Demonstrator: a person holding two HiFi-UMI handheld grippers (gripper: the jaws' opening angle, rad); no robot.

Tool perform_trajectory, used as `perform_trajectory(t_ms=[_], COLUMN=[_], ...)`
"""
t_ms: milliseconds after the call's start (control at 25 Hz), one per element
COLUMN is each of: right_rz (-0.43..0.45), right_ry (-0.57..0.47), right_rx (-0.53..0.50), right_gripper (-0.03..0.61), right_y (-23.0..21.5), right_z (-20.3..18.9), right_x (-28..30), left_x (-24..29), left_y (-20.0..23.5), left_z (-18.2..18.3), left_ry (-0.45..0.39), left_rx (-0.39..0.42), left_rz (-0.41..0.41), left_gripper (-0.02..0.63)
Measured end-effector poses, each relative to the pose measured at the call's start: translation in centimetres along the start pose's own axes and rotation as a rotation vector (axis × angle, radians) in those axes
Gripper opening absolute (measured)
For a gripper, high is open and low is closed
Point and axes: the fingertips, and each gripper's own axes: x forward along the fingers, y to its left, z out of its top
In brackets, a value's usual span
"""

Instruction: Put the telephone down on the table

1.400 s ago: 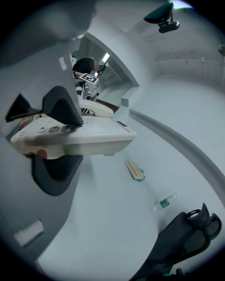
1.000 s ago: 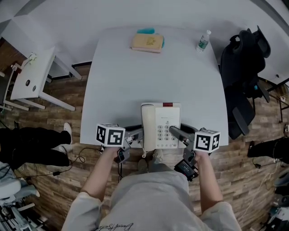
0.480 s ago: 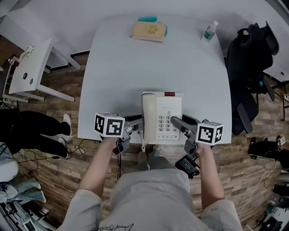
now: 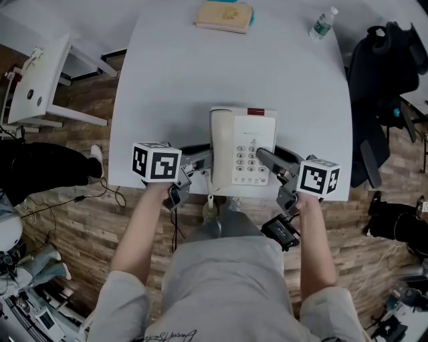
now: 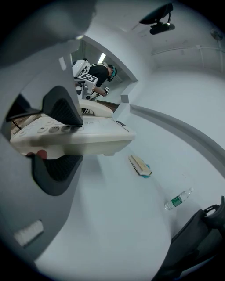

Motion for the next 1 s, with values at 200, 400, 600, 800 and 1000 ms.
perform_trajectory(t_ms=[200,400,600,800,1000], right_rz=[0.000,-0.019,-0.022,-0.019,-0.024], right_ry=[0.008,0.037,0.044,0.046,0.054], right_rx=[0.001,0.002,0.018,0.027,0.039], right_gripper=[0.225,0.225,0.225,0.225,0.225], right_y=[-0.8,-1.8,-3.0,-4.1,-5.0], right_z=[0.1,0.2,0.0,-0.5,-0.5], right_x=[0.4,0.7,1.4,1.7,2.4], left_x=[0.6,1.7,2.3,3.1,3.7], left_y=[0.6,1.4,2.5,3.2,4.2], left_z=[0.1,0.0,-0.3,-0.7,-0.7], left_ry=[0.002,0.013,0.023,0.032,0.042], left_rx=[-0.006,-0.022,-0.042,-0.040,-0.065], left_rz=[0.001,0.006,0.012,0.012,0.006], left_gripper=[0.132,0.133,0.132,0.132,0.132])
